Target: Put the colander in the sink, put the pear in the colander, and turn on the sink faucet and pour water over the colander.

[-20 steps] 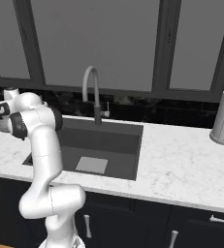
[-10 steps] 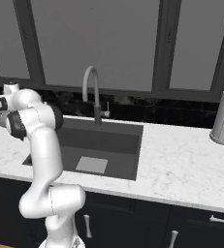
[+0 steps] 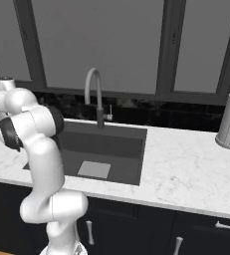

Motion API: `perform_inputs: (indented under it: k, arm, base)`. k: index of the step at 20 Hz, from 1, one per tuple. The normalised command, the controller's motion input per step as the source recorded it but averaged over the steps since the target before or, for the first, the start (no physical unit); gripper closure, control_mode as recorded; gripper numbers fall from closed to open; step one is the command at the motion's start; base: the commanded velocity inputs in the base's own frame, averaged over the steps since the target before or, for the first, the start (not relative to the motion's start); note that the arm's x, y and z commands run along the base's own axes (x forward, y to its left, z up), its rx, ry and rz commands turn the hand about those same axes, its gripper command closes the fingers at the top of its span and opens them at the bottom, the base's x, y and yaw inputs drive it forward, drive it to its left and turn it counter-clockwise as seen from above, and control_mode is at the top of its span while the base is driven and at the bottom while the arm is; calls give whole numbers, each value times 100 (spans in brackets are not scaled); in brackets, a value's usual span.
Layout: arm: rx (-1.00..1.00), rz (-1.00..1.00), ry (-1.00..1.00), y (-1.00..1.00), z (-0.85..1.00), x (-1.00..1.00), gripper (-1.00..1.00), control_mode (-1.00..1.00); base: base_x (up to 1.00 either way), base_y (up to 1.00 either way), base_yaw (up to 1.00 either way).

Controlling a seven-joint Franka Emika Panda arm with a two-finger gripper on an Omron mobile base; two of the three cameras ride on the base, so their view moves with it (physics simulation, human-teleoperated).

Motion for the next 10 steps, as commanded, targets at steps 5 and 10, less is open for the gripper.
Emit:
perform_inputs:
  k: [5, 10]
  arm:
    - [0, 0, 0, -39, 35, -69, 100, -100]
    - [0, 0, 0, -38, 28, -65, 100, -100]
  base:
    - [0, 0, 0]
    - [0, 0, 0]
